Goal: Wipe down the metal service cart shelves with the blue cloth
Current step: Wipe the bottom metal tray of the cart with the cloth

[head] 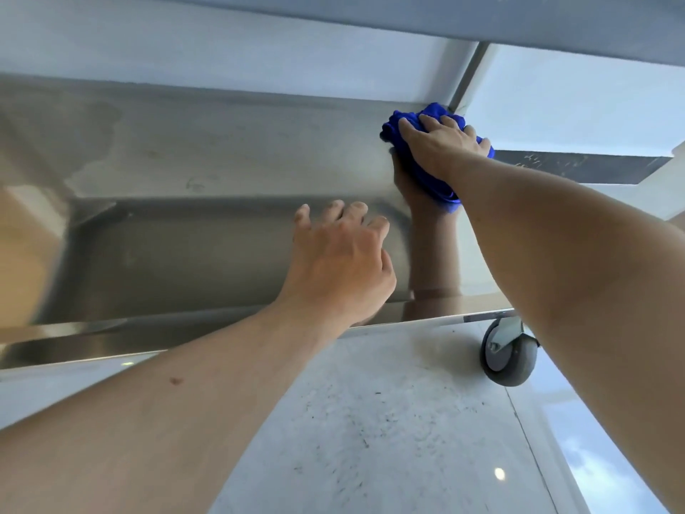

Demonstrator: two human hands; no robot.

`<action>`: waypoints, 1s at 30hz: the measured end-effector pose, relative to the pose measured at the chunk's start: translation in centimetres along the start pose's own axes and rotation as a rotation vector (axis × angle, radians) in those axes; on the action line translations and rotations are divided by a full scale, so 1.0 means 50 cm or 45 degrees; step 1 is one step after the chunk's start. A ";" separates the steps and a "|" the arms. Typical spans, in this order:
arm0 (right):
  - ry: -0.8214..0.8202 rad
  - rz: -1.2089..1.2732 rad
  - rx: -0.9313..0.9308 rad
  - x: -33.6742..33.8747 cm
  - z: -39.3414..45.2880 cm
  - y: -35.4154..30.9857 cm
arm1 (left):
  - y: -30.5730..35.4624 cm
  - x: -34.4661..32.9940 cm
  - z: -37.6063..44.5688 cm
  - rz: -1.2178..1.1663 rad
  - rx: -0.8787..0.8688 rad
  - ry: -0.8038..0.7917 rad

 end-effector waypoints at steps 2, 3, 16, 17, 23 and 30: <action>-0.014 -0.013 0.016 0.000 -0.011 -0.002 | -0.004 0.002 0.000 -0.010 0.005 0.001; -0.015 -0.025 0.027 0.001 -0.020 -0.001 | -0.004 0.002 -0.001 -0.010 0.006 0.008; 0.002 -0.039 0.106 0.014 -0.211 0.006 | -0.002 0.011 0.005 -0.069 0.037 -0.003; -0.001 -0.024 0.108 0.013 -0.230 0.001 | -0.005 0.012 0.006 -0.092 0.047 -0.007; -0.058 -0.038 0.114 0.012 -0.310 -0.025 | -0.031 0.028 0.011 -0.269 0.033 -0.075; -0.061 -0.086 0.094 0.004 -0.288 -0.072 | -0.130 0.080 0.014 -0.155 0.144 0.010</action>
Point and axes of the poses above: each hand's wrist, its own z-axis towards the middle knuckle, its own x-axis out of the back of the hand, y = z × x, the point moved 2 cm from there along z, towards the middle knuckle, and after that the axes turned 9 degrees about y, right-handed, at the moved point
